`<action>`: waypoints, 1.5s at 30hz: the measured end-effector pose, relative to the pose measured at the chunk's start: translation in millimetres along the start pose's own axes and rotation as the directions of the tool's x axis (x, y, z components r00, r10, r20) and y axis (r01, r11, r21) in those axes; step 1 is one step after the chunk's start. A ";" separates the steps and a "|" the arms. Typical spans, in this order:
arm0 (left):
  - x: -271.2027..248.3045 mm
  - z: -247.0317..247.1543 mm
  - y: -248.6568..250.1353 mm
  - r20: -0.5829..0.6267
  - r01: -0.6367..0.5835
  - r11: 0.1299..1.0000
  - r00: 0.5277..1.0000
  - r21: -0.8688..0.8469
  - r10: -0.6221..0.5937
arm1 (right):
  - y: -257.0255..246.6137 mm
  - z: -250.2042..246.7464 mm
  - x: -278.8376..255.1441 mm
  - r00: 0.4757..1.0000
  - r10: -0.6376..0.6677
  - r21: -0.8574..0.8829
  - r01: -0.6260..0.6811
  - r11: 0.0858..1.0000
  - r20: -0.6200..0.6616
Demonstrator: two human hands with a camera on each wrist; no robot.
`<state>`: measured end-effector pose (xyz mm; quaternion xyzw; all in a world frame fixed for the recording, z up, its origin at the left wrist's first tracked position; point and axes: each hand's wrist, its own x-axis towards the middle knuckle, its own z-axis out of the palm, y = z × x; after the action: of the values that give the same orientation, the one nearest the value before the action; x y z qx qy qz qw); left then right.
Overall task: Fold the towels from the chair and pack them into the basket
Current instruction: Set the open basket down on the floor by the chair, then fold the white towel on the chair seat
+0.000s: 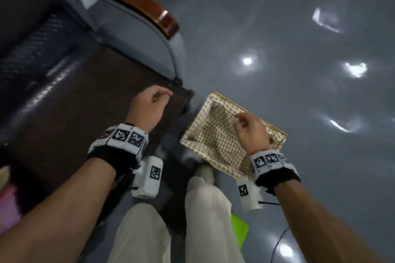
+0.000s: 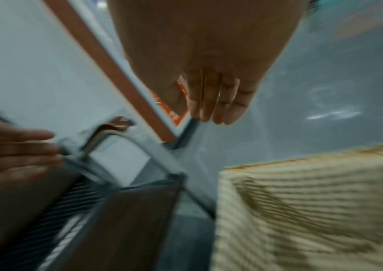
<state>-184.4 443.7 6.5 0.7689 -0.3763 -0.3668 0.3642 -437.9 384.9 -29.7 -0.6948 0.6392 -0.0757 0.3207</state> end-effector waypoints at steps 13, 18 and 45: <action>-198.2 -282.6 -39.9 -0.577 0.357 0.918 0.719 -0.171 -0.387 | -383.9 97.8 -109.0 0.408 -0.660 0.083 0.810 0.581 0.631; -256.1 -268.1 -111.0 -0.712 0.460 0.778 0.358 -0.429 -0.604 | -399.1 192.5 -161.0 0.062 -0.624 0.224 0.902 0.369 0.779; -318.0 -220.5 -413.2 -0.988 0.557 0.828 0.085 -0.063 -0.132 | -330.8 495.5 -246.5 -0.276 -0.891 0.704 0.707 0.066 0.360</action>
<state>-13.2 961.8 -144.1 0.9349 0.0835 0.1991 0.2817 52.9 781.1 -162.9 -0.8406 -0.2356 -0.0335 0.4866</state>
